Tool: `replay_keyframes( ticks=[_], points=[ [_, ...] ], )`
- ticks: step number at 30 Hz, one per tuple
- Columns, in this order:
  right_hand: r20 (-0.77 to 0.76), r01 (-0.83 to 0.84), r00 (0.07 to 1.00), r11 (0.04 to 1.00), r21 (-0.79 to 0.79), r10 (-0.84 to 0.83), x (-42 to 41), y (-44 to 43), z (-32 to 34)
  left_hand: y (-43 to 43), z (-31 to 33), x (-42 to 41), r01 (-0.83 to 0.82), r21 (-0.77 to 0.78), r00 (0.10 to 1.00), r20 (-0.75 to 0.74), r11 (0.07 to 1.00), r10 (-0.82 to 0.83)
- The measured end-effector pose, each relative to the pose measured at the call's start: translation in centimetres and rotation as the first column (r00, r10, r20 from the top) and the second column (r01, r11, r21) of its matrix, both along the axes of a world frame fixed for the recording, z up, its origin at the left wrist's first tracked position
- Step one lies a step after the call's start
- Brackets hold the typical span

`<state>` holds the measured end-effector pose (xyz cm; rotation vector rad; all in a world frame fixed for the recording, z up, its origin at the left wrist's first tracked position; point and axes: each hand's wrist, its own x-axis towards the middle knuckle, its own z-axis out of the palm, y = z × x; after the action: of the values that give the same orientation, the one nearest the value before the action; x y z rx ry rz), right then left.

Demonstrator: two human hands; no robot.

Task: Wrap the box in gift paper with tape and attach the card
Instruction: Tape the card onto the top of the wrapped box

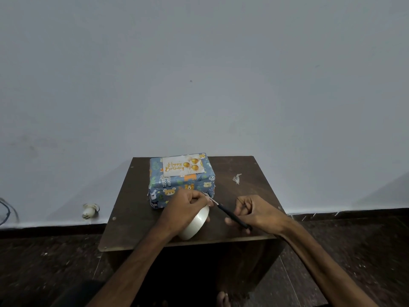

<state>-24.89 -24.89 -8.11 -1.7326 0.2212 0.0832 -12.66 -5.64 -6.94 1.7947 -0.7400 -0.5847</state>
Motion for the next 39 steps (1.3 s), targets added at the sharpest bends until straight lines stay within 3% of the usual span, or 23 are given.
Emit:
replay_keyframes(
  ticks=[9,17,20,21,22,23,24,25,31,36,38,39],
  points=[
    [-0.073,-0.229,0.971,0.973,-0.038,0.226,-0.3,0.8,1.3,0.3,0.3,-0.1,0.054,0.031,0.998,-0.019,0.998,-0.053],
    [0.035,-0.08,0.996,0.996,-0.04,0.081,0.0,0.5,1.6,0.4,0.5,0.0,0.059,0.041,0.998,0.01,0.997,-0.059],
    [0.014,0.062,0.998,0.984,-0.167,-0.06,-0.2,0.1,2.1,0.2,0.1,-0.1,0.074,0.068,0.996,0.037,0.995,-0.077],
    [-0.005,0.121,0.992,0.936,-0.33,-0.13,-0.3,-0.3,2.0,0.2,0.0,0.0,0.071,0.069,0.997,0.031,0.995,-0.073],
    [-0.011,0.155,0.981,0.811,-0.564,-0.194,-0.4,-0.8,1.7,0.2,0.0,0.0,0.065,0.068,0.997,0.024,0.996,-0.067],
    [-0.007,0.145,0.971,0.618,-0.773,-0.237,-0.5,-1.2,1.4,0.2,0.0,0.1,0.056,0.065,0.998,0.018,0.996,-0.058],
    [-0.007,0.109,0.967,0.443,-0.89,-0.253,-0.6,-1.5,1.1,0.2,0.0,0.2,0.046,0.062,0.999,0.018,0.997,-0.047],
    [-0.017,0.078,0.966,0.351,-0.933,-0.258,-0.8,-1.7,0.8,0.2,0.0,0.3,0.038,0.059,0.999,0.019,0.998,-0.039],
    [-0.075,0.017,0.958,0.317,-0.948,-0.277,-0.5,-1.6,0.8,0.1,0.1,0.1,0.024,0.055,1.0,-0.002,0.998,-0.024],
    [-0.223,-0.125,0.922,0.301,-0.945,-0.318,-0.3,-1.0,1.6,0.1,-0.2,0.4,0.015,0.041,0.998,-0.055,0.999,-0.013],
    [-0.113,-0.032,0.939,0.244,-0.969,-0.324,-0.4,-0.4,2.2,0.1,-0.4,0.5,0.011,0.025,0.998,-0.057,1.0,-0.01],
    [0.007,0.096,0.953,0.278,-0.956,-0.304,-0.2,0.0,2.2,0.1,-0.4,0.5,0.009,0.025,0.998,-0.058,1.0,-0.008]
  ],
)
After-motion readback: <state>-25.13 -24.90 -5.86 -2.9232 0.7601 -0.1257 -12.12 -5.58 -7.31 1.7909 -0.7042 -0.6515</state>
